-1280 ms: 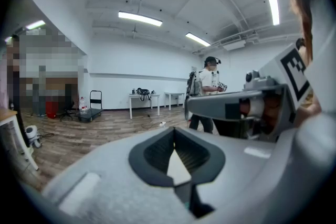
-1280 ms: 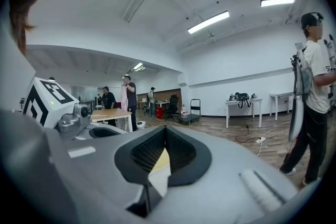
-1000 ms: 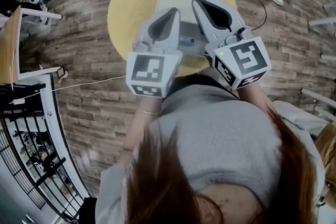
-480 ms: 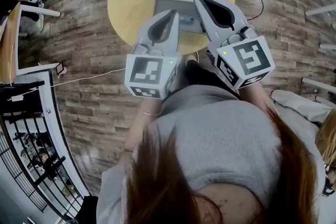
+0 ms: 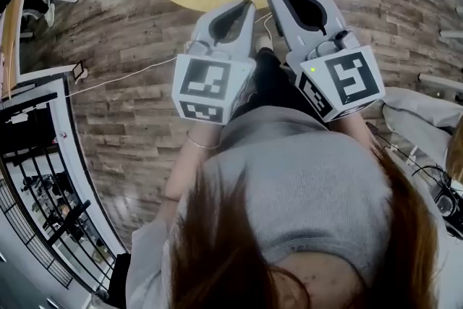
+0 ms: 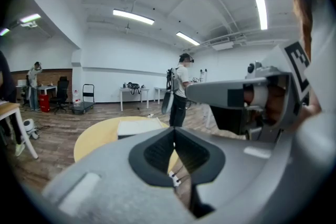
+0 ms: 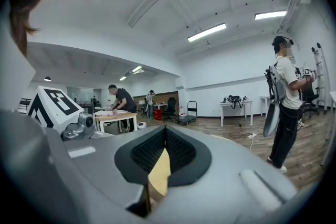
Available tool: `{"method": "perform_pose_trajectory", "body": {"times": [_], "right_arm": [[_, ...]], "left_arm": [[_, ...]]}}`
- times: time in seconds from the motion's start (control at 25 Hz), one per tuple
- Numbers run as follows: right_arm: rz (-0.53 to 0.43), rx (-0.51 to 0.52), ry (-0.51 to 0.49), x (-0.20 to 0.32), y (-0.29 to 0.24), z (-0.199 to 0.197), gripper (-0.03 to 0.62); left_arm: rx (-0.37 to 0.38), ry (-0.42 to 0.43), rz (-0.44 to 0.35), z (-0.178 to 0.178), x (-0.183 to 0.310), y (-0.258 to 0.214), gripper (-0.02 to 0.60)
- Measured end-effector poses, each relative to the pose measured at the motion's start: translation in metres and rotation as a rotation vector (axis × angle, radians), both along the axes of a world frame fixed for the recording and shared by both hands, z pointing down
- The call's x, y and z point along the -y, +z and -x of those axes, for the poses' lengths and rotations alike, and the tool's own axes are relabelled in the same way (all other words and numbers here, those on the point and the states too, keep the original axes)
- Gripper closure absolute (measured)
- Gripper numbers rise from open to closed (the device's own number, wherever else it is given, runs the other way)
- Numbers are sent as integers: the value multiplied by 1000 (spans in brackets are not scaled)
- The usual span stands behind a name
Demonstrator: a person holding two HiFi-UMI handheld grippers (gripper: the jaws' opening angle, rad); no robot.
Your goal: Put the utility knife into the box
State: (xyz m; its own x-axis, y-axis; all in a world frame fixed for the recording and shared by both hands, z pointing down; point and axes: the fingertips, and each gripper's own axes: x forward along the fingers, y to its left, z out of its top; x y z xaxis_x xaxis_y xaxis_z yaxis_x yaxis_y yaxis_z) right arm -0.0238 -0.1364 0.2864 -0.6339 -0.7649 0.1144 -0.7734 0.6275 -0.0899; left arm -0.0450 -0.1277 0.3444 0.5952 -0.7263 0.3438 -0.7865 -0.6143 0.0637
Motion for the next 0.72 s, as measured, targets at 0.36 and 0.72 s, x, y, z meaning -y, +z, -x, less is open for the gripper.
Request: {"method": "perform_pose_trajectory", "body": {"times": [0.36,0.72], "right_arm": [[-20,-2,31,-61,-17,-5,589],[-1,1,9,-104,-20,-30,589]], "left_arm": [[5,44,-26,-18,-73,-9,586],[-26,5,-29,-42,-116,-17,586]]}}
